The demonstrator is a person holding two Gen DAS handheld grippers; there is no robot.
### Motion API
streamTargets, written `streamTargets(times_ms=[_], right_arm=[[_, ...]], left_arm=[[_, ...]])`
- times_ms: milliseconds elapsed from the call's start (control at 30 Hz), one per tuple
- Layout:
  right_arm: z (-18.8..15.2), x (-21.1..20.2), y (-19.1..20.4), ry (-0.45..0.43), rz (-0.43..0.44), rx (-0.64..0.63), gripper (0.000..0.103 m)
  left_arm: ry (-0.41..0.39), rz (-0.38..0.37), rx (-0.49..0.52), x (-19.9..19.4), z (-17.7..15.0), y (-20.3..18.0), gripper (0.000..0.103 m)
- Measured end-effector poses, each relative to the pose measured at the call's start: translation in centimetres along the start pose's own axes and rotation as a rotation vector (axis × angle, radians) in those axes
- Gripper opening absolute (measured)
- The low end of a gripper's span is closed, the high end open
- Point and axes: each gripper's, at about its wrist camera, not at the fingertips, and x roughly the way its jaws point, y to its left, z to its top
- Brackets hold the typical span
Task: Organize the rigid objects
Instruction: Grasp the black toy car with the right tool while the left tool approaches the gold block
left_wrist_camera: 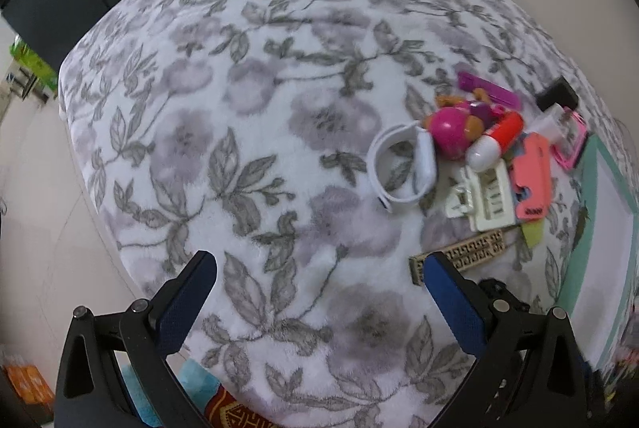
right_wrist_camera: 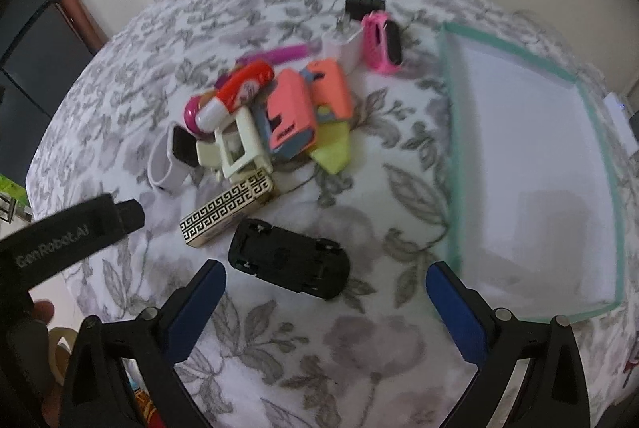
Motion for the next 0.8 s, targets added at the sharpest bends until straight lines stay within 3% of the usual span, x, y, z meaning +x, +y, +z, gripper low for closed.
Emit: streamTargets(times_ms=[200,433,700,767,800], right_arm=[[0.4,2.0,0.5,0.039,0.051,0.034,0.099],[1.0,3.5,1.6,0.065,0.074,0.056,0.084],[0.4,3.0,0.2,0.080,0.125,0.116,0.078],[0.3,2.9,-0.2,0.082,0.132,0.131,0.078],[0.2,2.8,-0.5,0.082,0.135,0.141,0.078]], left_arm=[[0.019,-0.008,-0.026,1.0,0.3,0.3,0.103],[0.018,-0.004,-0.026,1.5,0.6,0.4,0.103],[-0.005,-0.037,0.022,1.2,0.6,-1.0,0.102],[-0.007,-0.046,0.035,1.2,0.5,-1.4,0.101],[-0.008,-0.052,0.042,1.2,0.6,-1.6,0.094]])
